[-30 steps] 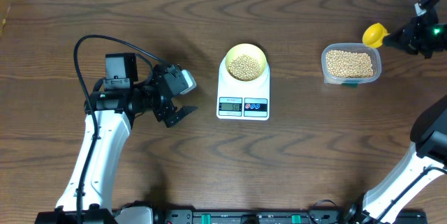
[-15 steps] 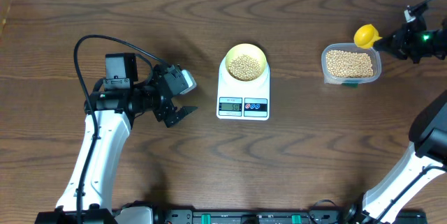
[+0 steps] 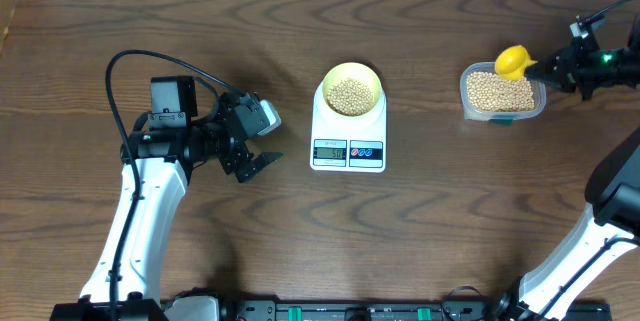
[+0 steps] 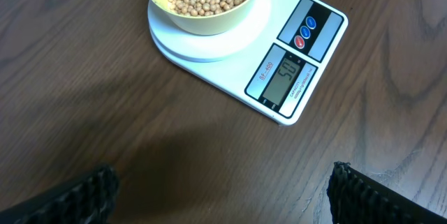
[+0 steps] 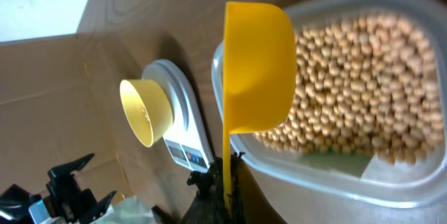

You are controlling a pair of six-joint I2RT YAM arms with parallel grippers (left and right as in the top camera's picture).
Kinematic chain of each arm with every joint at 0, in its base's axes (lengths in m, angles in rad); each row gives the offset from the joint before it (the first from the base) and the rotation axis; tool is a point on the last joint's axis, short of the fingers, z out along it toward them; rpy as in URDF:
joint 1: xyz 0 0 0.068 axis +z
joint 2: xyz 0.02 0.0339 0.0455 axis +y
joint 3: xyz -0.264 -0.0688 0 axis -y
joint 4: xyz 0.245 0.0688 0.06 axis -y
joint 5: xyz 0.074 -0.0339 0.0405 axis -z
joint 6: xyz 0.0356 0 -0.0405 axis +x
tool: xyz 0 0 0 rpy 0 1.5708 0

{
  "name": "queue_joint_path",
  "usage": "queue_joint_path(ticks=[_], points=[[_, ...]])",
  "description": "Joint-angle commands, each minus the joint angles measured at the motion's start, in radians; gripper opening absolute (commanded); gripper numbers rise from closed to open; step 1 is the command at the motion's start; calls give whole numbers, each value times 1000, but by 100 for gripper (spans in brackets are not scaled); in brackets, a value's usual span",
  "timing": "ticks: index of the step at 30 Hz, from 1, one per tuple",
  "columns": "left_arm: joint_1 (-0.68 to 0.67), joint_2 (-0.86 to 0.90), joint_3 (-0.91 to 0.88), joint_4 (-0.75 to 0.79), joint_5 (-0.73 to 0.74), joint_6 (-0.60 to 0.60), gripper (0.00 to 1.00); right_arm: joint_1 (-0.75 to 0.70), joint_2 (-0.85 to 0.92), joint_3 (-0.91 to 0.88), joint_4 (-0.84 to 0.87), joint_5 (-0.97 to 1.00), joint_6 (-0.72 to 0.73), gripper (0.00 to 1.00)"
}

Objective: Scoop item into bowl and weigh 50g on scale

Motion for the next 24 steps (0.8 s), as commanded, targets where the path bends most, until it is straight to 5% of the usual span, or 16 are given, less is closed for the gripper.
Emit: queue_joint_path(ticks=[1,24], points=[[3,4,6,0,-2,10,97,6,-18,-6,-13,67,-17,1],[3,4,6,0,-2,10,98,20,-18,-7,65,212,449,1]])
